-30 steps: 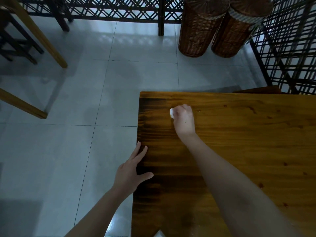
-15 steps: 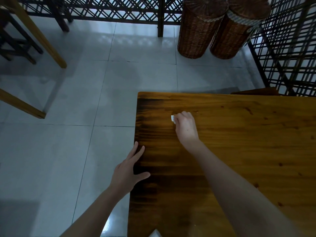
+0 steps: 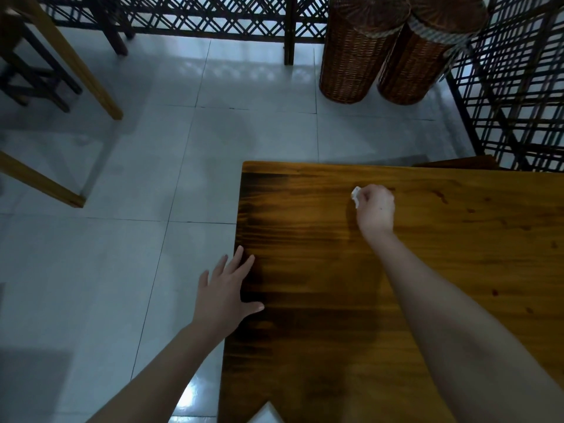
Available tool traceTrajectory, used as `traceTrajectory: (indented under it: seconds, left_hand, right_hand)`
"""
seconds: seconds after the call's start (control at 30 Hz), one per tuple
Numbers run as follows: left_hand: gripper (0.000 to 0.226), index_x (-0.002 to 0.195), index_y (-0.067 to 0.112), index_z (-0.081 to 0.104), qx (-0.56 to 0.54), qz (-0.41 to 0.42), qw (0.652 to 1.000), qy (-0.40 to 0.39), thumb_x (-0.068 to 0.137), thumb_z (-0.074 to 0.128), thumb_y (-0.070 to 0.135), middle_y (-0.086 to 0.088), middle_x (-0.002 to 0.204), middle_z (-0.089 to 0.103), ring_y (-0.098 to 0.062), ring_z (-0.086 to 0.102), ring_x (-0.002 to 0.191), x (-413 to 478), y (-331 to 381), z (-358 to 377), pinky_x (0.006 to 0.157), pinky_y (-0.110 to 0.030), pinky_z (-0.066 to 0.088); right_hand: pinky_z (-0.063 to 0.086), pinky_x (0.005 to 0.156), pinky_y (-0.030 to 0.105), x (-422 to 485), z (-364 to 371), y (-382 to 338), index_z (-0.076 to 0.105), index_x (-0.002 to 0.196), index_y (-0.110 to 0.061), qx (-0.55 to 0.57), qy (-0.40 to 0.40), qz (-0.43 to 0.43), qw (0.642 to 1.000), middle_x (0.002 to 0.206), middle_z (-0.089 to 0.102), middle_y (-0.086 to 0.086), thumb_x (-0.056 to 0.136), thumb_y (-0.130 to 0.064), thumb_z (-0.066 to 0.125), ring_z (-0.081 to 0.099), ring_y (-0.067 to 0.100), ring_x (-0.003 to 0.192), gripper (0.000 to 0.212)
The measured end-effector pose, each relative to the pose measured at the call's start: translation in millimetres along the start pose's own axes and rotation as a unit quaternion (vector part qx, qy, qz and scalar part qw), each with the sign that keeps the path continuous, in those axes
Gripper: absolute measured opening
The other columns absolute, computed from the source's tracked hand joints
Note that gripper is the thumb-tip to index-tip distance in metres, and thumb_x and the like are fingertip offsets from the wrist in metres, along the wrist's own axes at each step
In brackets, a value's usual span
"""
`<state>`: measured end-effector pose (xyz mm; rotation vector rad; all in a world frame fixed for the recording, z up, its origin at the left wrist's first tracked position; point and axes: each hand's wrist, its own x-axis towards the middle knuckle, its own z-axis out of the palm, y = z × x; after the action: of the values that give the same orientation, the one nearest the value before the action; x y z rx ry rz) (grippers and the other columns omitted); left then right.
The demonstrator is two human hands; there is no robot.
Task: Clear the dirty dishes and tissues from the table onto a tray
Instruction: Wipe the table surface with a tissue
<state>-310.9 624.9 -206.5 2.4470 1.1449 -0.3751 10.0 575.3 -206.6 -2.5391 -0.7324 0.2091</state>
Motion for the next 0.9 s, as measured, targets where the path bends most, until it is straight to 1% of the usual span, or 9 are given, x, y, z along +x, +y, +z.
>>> traceTrajectory:
  seconds: [0.1,0.2,0.4,0.5,0.6,0.7,0.77,0.83,0.9]
  left_hand:
    - [0.093,0.150,0.042,-0.002,0.018,0.037,0.999,-0.003,0.082,0.059,0.060,0.011,0.159,-0.013,-0.020,-0.003,0.148,5.4,16.7,-9.7,0.117,-0.049,0.004]
    - [0.085,0.150,0.042,0.002,0.011,0.058,0.998,-0.010,0.087,0.057,0.054,0.006,0.160,-0.011,-0.023,-0.002,0.148,23.4,40.6,-22.8,0.117,-0.050,0.003]
    - [0.079,0.150,0.044,0.002,0.039,0.035,0.998,-0.046,0.091,0.055,0.048,-0.009,0.161,-0.007,-0.037,0.002,0.146,67.7,73.9,-42.0,0.116,-0.055,0.004]
    - [0.083,0.150,0.042,0.002,0.087,0.030,0.992,-0.084,0.088,0.058,0.050,-0.012,0.160,-0.007,-0.040,-0.001,0.146,76.5,73.6,-41.6,0.114,-0.059,0.001]
    - [0.085,0.150,0.043,0.003,0.091,0.032,0.990,-0.099,0.086,0.060,0.052,-0.010,0.160,-0.007,-0.039,-0.001,0.146,79.2,71.3,-40.0,0.114,-0.060,0.003]
    - [0.080,0.149,0.044,0.008,0.101,0.036,0.988,-0.114,0.087,0.058,0.053,-0.011,0.161,-0.002,-0.040,0.006,0.145,84.6,70.8,-47.2,0.114,-0.059,0.006]
    - [0.076,0.150,0.043,0.011,0.110,0.036,0.984,-0.132,0.089,0.056,0.052,-0.013,0.160,0.002,-0.041,0.012,0.144,91.0,73.8,-55.0,0.115,-0.058,0.008]
    - [0.075,0.150,0.040,0.013,0.110,0.035,0.981,-0.155,0.090,0.056,0.050,-0.016,0.160,0.004,-0.041,0.017,0.143,96.0,78.1,-62.4,0.115,-0.057,0.009]
    - [0.075,0.151,0.038,0.014,0.103,0.033,0.978,-0.177,0.090,0.057,0.049,-0.017,0.159,0.005,-0.040,0.019,0.143,99.5,81.4,-67.9,0.115,-0.057,0.010]
  right_hand:
    - [0.050,0.075,0.036,-16.0,6.3,-13.9,0.066,0.089,-0.002,0.001,-0.037,-0.043,0.998,0.094,0.063,0.013,0.091,0.002,0.050,0.058,0.027,0.091,0.017]
    - [0.047,0.080,0.032,-35.6,12.9,-24.4,0.067,0.090,-0.002,-0.011,-0.064,-0.115,0.991,0.094,0.062,0.011,0.090,0.007,0.050,0.054,0.024,0.094,0.019]
    - [0.041,0.076,0.027,-50.8,9.4,-7.7,0.068,0.091,-0.003,-0.016,-0.068,-0.222,0.973,0.090,0.062,0.008,0.095,-0.006,0.051,0.053,0.020,0.087,0.018]
    - [0.042,0.075,0.028,-42.7,4.1,5.7,0.067,0.090,-0.003,-0.005,-0.066,-0.213,0.975,0.089,0.061,0.008,0.094,-0.006,0.051,0.052,0.021,0.087,0.017]
    - [0.043,0.075,0.032,-18.8,-2.1,19.5,0.066,0.088,-0.002,0.009,-0.031,-0.125,0.992,0.090,0.060,0.010,0.093,-0.004,0.051,0.051,0.021,0.088,0.017]
    - [0.034,0.065,0.027,4.4,-6.0,25.0,0.061,0.074,-0.004,0.022,0.011,-0.060,0.998,0.080,0.058,0.009,0.093,-0.004,0.051,0.050,0.019,0.078,0.021]
    - [0.036,0.063,0.030,12.5,-1.7,15.3,0.057,0.069,-0.007,0.029,0.013,-0.048,0.998,0.076,0.056,0.007,0.093,-0.004,0.051,0.051,0.021,0.075,0.024]
    - [0.046,0.071,0.035,13.9,10.5,-5.2,0.064,0.081,-0.002,0.028,0.000,-0.052,0.998,0.086,0.061,0.011,0.091,-0.003,0.052,0.056,0.024,0.084,0.017]
    - [0.049,0.081,0.039,8.4,26.8,-30.8,0.067,0.092,-0.001,0.021,-0.025,-0.080,0.996,0.095,0.063,0.013,0.089,0.001,0.052,0.055,0.027,0.094,0.014]
